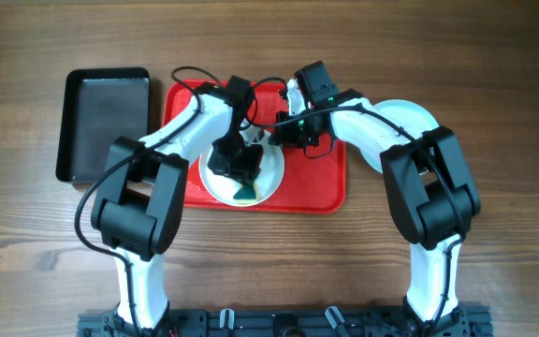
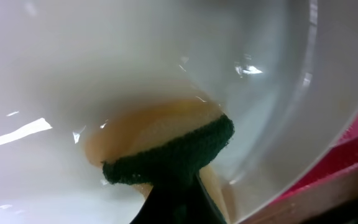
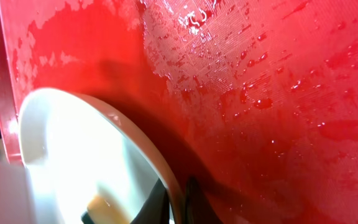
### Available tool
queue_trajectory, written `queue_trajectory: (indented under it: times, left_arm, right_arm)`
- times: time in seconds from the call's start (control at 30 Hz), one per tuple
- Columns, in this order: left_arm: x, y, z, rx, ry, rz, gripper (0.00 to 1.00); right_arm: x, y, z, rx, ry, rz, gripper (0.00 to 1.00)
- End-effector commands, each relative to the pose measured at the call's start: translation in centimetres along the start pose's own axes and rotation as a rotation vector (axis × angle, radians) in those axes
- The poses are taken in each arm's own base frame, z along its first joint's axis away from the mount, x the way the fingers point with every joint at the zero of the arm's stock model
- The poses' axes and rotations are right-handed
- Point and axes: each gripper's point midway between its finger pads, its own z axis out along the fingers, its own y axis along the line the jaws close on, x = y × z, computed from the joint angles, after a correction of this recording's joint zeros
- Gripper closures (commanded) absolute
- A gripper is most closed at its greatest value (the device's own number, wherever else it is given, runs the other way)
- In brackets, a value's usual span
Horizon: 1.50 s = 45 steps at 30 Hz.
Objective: Clean dirty plates on tray and stack at the side
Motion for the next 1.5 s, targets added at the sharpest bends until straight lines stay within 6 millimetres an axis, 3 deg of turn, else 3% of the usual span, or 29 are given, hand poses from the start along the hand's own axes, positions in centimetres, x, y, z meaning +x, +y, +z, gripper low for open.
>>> queue_trajectory:
  times: [0.0, 0.17, 0.23, 0.47, 0.8, 0.93, 1.1, 1.17, 1.33, 1.47]
  left_arm:
    - [3.3, -2.5, 4.9, 0.126, 0.178, 0.046, 0.96]
    - [0.5, -1.6, 5.0, 0.109, 0.072, -0.017, 0.96]
    - [-1.8, 1.2, 4.8, -0.003, -0.022, -0.164, 0.96]
    - [-6.4, 8.7, 2.5, -0.194, -0.275, -0.485, 0.96]
    - [-10.2, 13.5, -0.3, -0.137, -0.465, -0.59, 0.96]
    - [-10.0, 13.4, -0.2, -0.112, -0.446, -0.596, 0.96]
    - [-9.2, 11.7, 0.5, -0.052, -0.387, -0.575, 0.96]
    - [-9.8, 10.1, 0.2, 0.03, -0.387, -0.51, 0.96]
    - [-13.2, 6.0, -2.8, 0.241, -0.481, -0.342, 0.96]
    - [-15.0, 6.3, -3.9, 0.227, -0.566, -0.319, 0.96]
  right_arm:
    - [0.6, -0.2, 1.1, -0.013, 0.026, 0.062, 0.96]
    - [0.6, -0.2, 1.1, -0.013, 0.026, 0.063, 0.96]
    - [0.6, -0.2, 1.1, -0.013, 0.027, 0.063, 0.96]
    - [0.9, -0.4, 1.1, -0.001, 0.035, 0.071, 0.96]
    - [2.2, -1.2, 2.1, 0.032, 0.074, 0.116, 0.96]
    - [2.1, -1.1, 2.3, 0.029, 0.07, 0.116, 0.96]
    - [2.0, -1.1, 2.3, 0.027, 0.064, 0.12, 0.96]
    - [2.0, -1.1, 2.3, 0.027, 0.065, 0.12, 0.96]
    - [2.1, -1.1, 2.3, 0.028, 0.067, 0.121, 0.96]
    - [2.1, -1.1, 2.3, 0.028, 0.068, 0.122, 0.96]
